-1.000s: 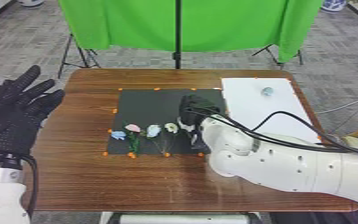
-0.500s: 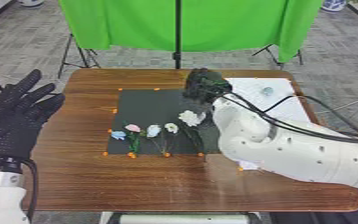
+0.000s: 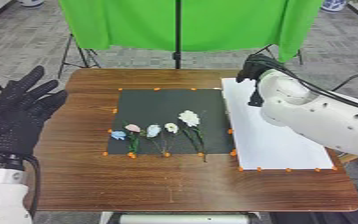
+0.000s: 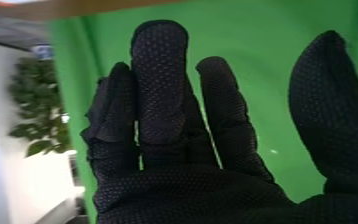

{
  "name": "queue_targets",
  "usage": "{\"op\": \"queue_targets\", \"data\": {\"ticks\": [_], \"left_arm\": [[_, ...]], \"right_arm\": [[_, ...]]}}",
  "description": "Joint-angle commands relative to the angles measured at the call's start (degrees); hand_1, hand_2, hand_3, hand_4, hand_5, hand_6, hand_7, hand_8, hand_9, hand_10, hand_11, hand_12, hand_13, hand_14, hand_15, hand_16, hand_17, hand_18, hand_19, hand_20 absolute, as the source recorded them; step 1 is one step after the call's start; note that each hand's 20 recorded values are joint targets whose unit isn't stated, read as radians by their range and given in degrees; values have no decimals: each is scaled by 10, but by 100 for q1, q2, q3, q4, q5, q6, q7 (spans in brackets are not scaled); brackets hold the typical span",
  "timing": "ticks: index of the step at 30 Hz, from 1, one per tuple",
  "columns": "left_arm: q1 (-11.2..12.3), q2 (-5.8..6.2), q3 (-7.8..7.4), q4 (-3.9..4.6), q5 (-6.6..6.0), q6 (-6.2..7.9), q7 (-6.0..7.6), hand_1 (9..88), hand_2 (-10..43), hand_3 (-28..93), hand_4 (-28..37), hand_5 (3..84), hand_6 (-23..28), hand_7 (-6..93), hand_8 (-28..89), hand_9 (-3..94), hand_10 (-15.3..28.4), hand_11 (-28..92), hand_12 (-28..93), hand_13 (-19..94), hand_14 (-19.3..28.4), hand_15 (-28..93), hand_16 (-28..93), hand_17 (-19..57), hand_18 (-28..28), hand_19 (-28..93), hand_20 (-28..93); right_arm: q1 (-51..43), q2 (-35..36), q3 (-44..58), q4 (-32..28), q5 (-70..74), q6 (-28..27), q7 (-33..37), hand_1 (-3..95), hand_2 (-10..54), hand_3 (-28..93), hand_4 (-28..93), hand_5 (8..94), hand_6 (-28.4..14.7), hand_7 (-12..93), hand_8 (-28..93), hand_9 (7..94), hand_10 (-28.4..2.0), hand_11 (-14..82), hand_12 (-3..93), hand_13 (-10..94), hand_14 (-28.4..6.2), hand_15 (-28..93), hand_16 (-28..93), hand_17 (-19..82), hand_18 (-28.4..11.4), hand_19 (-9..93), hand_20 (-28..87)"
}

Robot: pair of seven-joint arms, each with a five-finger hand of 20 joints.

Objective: Arrange flowers

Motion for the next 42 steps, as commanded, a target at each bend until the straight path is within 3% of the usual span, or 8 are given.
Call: {"op": "queue_targets", "data": {"ticks": [1,9,21,27,32,34,38,42], "left_arm": [[-80,-8,111,58,34,-94,-78,210,84,767,-283,346,90,117,-84,299,188,245,103,248,275,537,-108,-68,244,630,58],[-47,-47,119,49,19,-81,-12,210,84,768,-283,346,89,117,-85,300,188,245,103,251,274,540,-109,-68,244,630,58],[79,-88,118,22,-12,-74,173,210,84,768,-283,346,89,118,-85,300,189,246,103,248,274,538,-110,-68,244,629,58],[93,-105,122,23,-14,-57,187,210,84,768,-283,346,89,117,-85,300,189,246,103,248,274,538,-109,-68,244,629,57],[50,-116,139,33,-2,-80,164,211,84,767,-283,346,90,117,-85,300,188,247,103,248,275,537,-109,-68,244,629,57],[64,-124,132,28,14,-79,154,211,84,767,-283,347,90,117,-85,300,188,247,103,248,275,537,-109,-68,244,629,57],[65,-148,128,22,28,-73,135,211,84,767,-283,349,92,117,-84,300,188,247,103,247,274,537,-109,-68,244,629,58],[137,-172,101,1,28,-80,134,210,83,769,-283,349,91,116,-85,300,189,246,102,247,274,537,-108,-68,243,629,58]], "right_arm": [[-219,275,-112,241,-232,-222,222,301,-87,825,-272,478,-26,162,-121,502,-181,118,135,639,-94,679,105,361,-182,932,206],[-425,338,212,474,-200,-635,94,297,-87,831,-276,416,-10,142,-120,460,-187,93,132,629,-97,687,98,355,-183,932,198],[-705,93,854,853,-114,-2176,-57,284,-80,841,-281,306,17,138,-123,383,-170,73,134,608,-106,721,84,338,-195,932,214],[-579,104,484,825,-469,-1788,-186,303,-75,837,-282,366,19,148,-128,400,-139,78,137,601,-105,734,76,328,-195,932,209],[-412,80,-76,838,-732,-1114,-210,376,-92,816,-282,524,34,188,-147,585,-99,144,133,670,-63,683,88,351,-181,932,177],[-639,64,162,816,-916,-1306,-199,403,-94,809,-281,562,37,197,-149,634,-93,156,134,684,-54,673,95,358,-177,932,175],[-726,113,38,782,-1025,-1159,-127,527,-95,706,-283,695,41,255,-49,848,-51,82,292,772,-11,616,194,386,-160,931,166],[-804,235,-54,710,-1177,-731,-202,559,-95,687,-283,790,52,289,-13,932,-39,107,331,827,-5,599,185,411,-155,932,178]]}}
